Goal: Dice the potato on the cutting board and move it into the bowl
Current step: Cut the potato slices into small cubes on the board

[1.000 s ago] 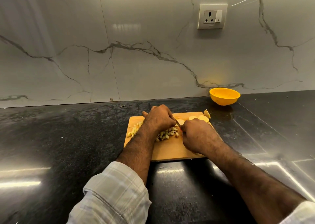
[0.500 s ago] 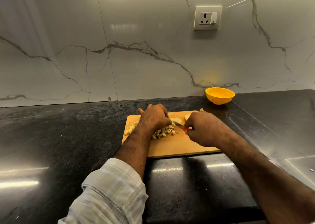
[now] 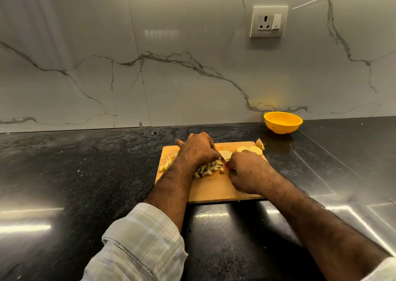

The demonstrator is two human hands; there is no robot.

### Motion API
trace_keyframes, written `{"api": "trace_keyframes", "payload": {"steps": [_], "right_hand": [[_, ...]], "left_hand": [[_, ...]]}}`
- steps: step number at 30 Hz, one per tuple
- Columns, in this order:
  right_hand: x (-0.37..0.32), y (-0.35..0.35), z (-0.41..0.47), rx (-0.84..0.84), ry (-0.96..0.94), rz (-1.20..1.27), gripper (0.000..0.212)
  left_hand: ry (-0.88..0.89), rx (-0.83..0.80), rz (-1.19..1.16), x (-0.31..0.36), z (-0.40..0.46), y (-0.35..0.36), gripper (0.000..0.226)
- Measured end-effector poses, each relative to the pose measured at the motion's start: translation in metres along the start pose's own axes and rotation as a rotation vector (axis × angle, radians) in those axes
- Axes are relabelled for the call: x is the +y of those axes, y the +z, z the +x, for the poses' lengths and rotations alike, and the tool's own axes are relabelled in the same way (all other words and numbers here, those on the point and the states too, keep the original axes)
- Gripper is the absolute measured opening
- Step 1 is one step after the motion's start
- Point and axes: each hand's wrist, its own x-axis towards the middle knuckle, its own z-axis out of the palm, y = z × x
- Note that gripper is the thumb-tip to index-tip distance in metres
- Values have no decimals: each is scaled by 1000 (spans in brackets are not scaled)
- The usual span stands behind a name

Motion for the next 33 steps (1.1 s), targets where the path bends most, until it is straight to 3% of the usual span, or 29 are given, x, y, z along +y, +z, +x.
{"api": "trace_keyframes", "payload": {"steps": [4,9,16,27,33], "right_hand": [[12,-9,-18,-20,-39,-18,38],[24,-5,-25,183,70,-12,29],[28,7,-16,161,187,26,32],[42,18,-20,218,131,374,28],[35,21,-25,293,41,307,31]], "left_hand": [[39,-1,27,2,-3,-2,14],[86,15,-52,-2,-6,-3,7],[74,-33,5,0,-3,-3,5],[67,-10,-102,-5,-1,-5,7],[110,237,-235,-11,-1,-7,22]]}}
